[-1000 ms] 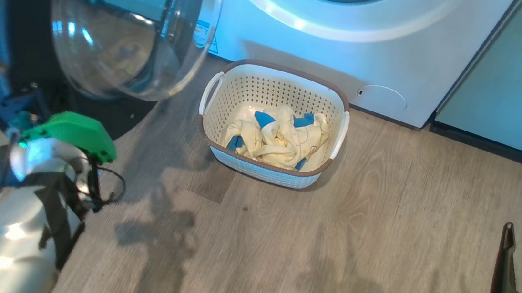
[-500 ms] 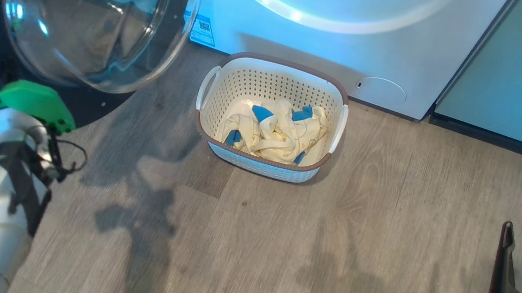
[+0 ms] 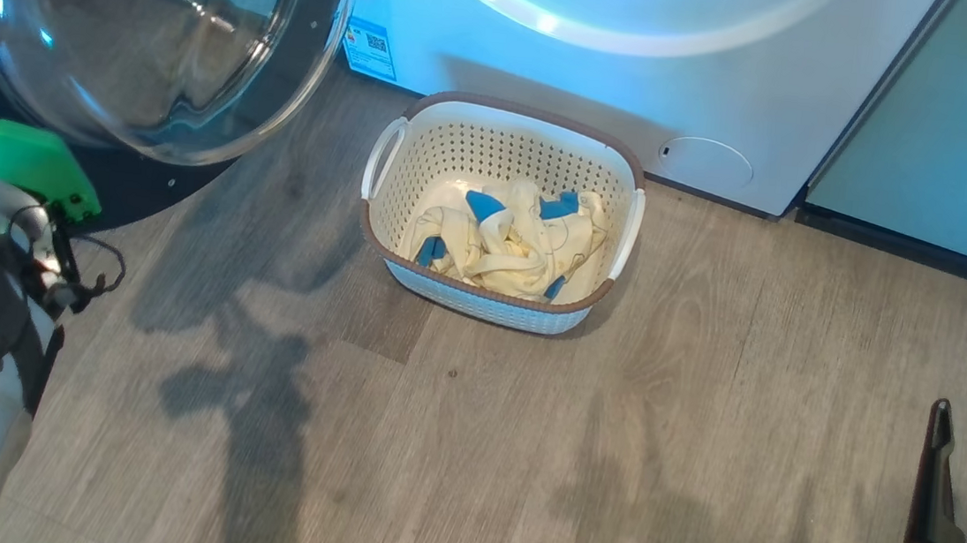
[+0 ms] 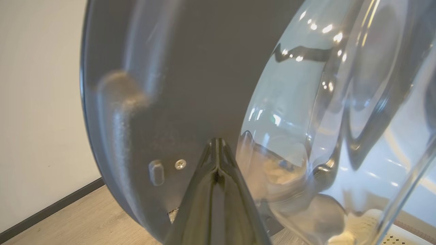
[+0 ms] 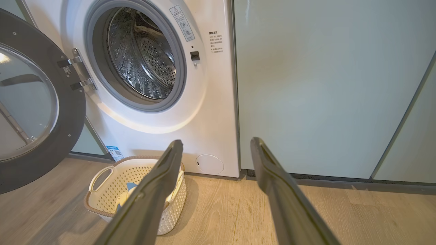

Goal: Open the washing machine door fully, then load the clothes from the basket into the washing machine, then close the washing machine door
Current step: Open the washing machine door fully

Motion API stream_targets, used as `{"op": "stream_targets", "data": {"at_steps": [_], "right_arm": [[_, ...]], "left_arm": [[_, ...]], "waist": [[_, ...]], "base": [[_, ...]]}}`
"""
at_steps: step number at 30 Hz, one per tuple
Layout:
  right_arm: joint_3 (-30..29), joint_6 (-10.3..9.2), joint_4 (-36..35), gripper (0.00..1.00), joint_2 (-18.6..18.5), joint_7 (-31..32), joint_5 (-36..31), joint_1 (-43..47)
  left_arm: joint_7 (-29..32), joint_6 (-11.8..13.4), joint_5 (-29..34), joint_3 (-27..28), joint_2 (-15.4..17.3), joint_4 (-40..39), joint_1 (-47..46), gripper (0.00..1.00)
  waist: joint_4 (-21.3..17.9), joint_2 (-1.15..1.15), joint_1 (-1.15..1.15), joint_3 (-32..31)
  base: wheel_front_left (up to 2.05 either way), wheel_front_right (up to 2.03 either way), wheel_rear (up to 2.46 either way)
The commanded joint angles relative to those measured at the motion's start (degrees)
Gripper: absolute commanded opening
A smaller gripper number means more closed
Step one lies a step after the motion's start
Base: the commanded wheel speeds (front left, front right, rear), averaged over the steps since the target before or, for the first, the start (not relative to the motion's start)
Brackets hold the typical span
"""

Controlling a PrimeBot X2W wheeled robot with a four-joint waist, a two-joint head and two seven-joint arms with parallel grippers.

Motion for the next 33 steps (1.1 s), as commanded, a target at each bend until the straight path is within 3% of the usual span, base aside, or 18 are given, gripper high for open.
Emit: {"op": "stream_targets", "data": {"at_steps": [1, 15, 26, 28, 31, 32, 33], "right_arm": [[0.96, 0.25, -1.92, 1.00, -0.92, -0.55, -0.27, -1.69], [0.25, 0.25, -1.80, 1.00, -0.92, -0.55, -0.25, -1.67], [0.47, 0.25, -1.41, 1.00, -0.92, -0.55, -0.06, -1.60], [0.56, 0.25, -1.35, 1.00, -0.92, -0.55, -0.08, -1.56], [0.62, 0.25, -1.17, 1.00, -0.92, -0.55, -0.12, -1.47], [0.63, 0.25, -1.14, 1.00, -0.92, -0.55, -0.16, -1.43], [0.72, 0.25, -1.08, 1.00, -0.92, -0.55, -0.15, -1.41]], "left_arm": [[-0.64, 4.28, 0.89, 2.35, 3.06, -2.04, -1.86, 0.00], [-0.64, 5.95, 4.28, 6.83, -0.84, -17.18, 8.18, 0.00], [-0.64, 7.17, 8.90, 6.71, -4.67, -36.52, 23.31, 0.00], [-0.56, 6.98, 9.43, 5.52, -5.42, -39.22, 25.85, 0.24], [-0.05, 6.19, 9.18, 3.90, -6.13, -42.33, 28.48, 0.48], [0.19, 5.99, 9.25, 3.35, -6.22, -43.19, 29.05, 0.88], [0.48, 5.80, 9.37, 2.71, -6.31, -43.94, 29.60, 1.00]], "waist": [[0.09, 0.00, 0.00, 0.02], [1.02, 0.00, 0.00, -0.49], [0.60, 0.00, 0.00, -1.80], [0.35, 0.00, 0.00, -2.20], [0.01, 0.00, 0.00, -2.65], [-0.10, 0.00, 0.00, -2.75], [-0.30, 0.00, 0.00, -2.97]], "base": [[0.00, 0.00, 0.00], [0.00, 0.00, 0.00], [0.00, 0.00, 0.00], [0.00, 0.00, 0.00], [0.00, 0.00, 0.00], [0.00, 0.00, 0.00], [0.00, 0.00, 0.00]]}}
